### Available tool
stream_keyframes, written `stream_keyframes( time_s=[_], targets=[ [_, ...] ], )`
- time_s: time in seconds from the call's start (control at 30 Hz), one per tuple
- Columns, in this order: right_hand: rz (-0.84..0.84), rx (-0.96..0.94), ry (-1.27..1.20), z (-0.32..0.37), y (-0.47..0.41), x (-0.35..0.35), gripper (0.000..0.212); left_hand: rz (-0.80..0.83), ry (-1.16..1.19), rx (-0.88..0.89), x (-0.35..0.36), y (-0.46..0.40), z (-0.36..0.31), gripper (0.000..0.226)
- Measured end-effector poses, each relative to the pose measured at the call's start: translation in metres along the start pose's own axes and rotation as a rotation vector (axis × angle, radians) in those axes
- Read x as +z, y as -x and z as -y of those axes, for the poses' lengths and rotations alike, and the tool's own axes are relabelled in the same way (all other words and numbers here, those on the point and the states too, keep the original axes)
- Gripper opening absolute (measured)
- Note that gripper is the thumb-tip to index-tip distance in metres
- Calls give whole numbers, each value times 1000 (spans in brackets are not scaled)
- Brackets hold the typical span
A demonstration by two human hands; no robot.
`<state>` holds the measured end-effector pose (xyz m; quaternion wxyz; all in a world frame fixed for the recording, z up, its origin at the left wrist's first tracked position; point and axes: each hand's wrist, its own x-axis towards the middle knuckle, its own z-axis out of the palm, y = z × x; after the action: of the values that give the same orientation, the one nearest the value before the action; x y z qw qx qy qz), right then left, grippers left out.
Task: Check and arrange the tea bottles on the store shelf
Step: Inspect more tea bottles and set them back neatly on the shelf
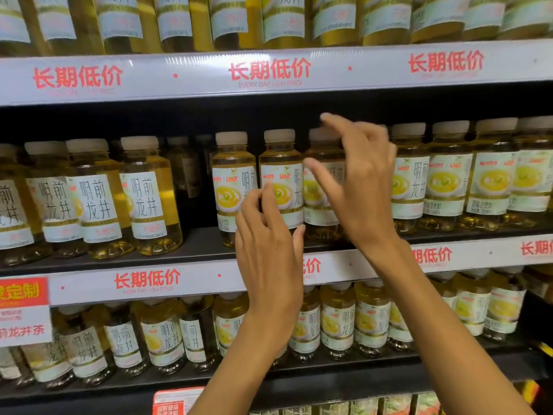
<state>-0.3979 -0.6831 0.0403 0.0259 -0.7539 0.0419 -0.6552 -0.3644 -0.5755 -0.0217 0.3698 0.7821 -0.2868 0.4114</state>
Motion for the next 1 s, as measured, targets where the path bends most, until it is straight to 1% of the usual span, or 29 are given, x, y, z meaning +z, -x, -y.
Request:
stream_keyframes(
  time_s=[0.03,0.07,0.13,0.17,0.23,0.3,0.37,0.43,0.5,0.53,0.6,0.63,0.7,0.77,0.83,0.9,1.0],
  targets=[
    [-25,10,77,-4,-5,-2,50,-24,18,13,0,2,-1,64],
    [-1,22,170,-7,-9,-3,51,-49,33,28,0,4,-3,62],
    [157,47,314,-12,-14,-2,55,-63,66,56,1,9,-9,59],
    [223,48,349,-13,-13,-1,55,-54,81,62,1,10,-11,58],
    [243,34,341,-13,-11,-1,53,-20,101,67,2,12,-14,59],
    [166,35,187,-14,-10,-7,52,44,112,85,4,13,-14,62],
    [101,42,-67,-13,-5,-13,53,107,130,106,6,16,-12,67],
    [102,102,-382,-10,4,-19,61,126,172,111,7,18,-11,70],
    [150,196,-592,-9,12,-25,71,125,229,93,8,22,-12,71],
    [193,240,-649,-8,13,-28,70,122,257,87,9,24,-13,72],
    [268,292,-719,-7,14,-35,60,127,315,78,9,27,-17,73],
    [272,306,-747,-7,13,-39,55,134,350,72,9,27,-20,73],
    [227,323,-818,-5,13,-48,51,147,425,64,8,27,-24,74],
    [195,307,-904,-2,13,-58,44,196,517,44,6,27,-28,77],
    [209,274,-956,0,11,-69,40,304,649,4,-1,30,-34,76],
    [244,269,-981,0,8,-78,40,435,841,-50,-8,33,-38,65],
    [335,355,-1064,-9,5,-85,32,622,1050,-109,-15,40,-36,52]
  ],
)
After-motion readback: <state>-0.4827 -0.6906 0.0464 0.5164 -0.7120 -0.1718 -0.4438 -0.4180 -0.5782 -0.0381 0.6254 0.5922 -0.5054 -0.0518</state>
